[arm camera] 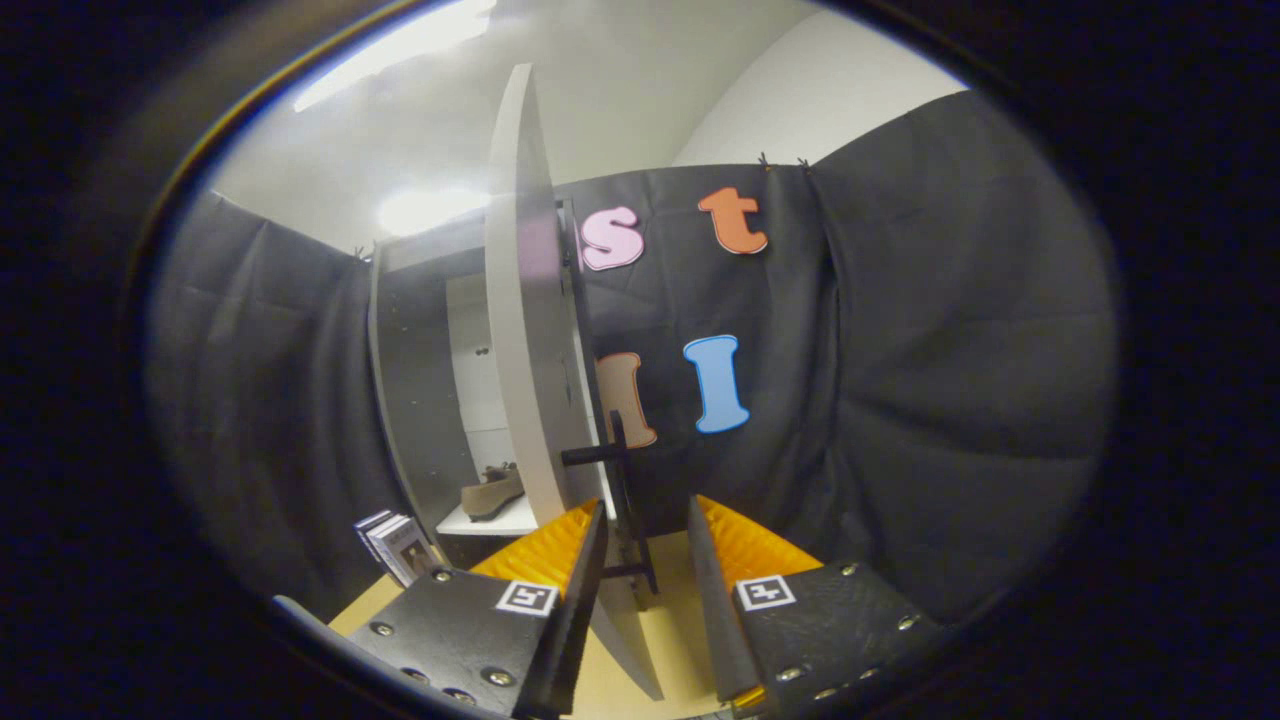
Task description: Open the shoe cabinet door, grab the shoes and put them into the shoe cabinet, then close the shoe cabinet door.
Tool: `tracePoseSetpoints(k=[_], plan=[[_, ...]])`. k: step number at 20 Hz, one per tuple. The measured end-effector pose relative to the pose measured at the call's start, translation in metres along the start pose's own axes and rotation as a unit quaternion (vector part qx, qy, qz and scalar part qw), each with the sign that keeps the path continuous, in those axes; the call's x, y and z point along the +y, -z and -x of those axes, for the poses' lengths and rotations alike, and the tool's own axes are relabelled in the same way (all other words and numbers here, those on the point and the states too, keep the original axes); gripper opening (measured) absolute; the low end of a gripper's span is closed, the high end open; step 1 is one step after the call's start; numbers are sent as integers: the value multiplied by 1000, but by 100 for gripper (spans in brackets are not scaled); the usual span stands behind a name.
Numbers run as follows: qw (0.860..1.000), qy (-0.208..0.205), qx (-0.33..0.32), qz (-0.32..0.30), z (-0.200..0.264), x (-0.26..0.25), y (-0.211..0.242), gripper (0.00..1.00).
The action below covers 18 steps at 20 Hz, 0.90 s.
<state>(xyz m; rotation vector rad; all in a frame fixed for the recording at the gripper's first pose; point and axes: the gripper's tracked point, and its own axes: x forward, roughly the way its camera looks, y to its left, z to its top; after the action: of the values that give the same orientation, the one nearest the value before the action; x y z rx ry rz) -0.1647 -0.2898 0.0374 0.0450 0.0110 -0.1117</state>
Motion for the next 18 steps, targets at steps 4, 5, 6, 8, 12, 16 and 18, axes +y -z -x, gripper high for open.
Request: tracePoseSetpoints(k=[4, 5, 6, 8, 12, 16, 18], plan=[[999, -34, 2, 5, 2, 25, 2, 51], [999, -44, 2, 4, 2, 33, 3, 51], [999, -52, 4, 2, 2, 43, 6, 51], [997, -70, 12, -1, 0, 60, 11, 51], [993, -116, 21, -5, -10, 105, 20, 51], [989, -142, 39, 0, -22, 142, 37, 51], [987, -157, 42, -3, -26, 166, 42, 51]])
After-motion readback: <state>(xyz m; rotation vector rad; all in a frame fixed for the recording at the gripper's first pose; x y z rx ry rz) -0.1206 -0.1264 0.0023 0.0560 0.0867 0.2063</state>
